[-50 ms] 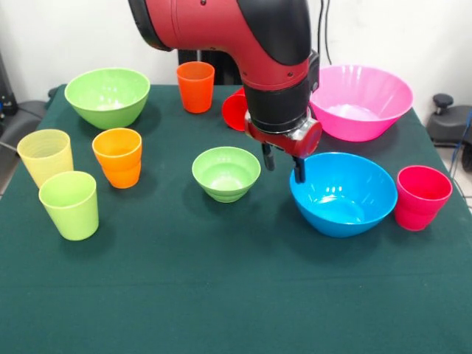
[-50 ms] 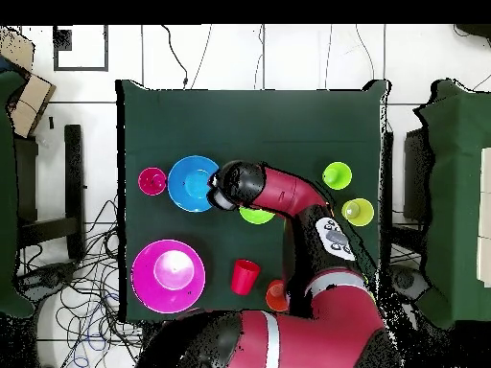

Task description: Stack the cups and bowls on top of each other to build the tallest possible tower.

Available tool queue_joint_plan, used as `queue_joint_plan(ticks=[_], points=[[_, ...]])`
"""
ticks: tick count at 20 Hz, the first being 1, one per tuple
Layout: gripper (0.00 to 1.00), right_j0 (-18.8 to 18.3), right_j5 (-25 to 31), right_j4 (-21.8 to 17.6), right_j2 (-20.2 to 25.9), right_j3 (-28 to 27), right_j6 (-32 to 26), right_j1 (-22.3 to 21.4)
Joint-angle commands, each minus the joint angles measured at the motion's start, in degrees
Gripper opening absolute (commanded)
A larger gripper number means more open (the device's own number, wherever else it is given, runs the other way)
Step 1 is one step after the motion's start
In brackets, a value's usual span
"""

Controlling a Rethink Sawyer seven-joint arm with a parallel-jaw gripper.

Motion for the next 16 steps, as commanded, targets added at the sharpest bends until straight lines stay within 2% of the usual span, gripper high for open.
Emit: queue_joint_plan(ticks=[1,16], points=[[1.00,0.63,0.82,-0.66,2.99,-2.64,1.79,3.01],[1.00,0.14,-1.42,-0.92,4.04,-2.46,0.99,4.63]])
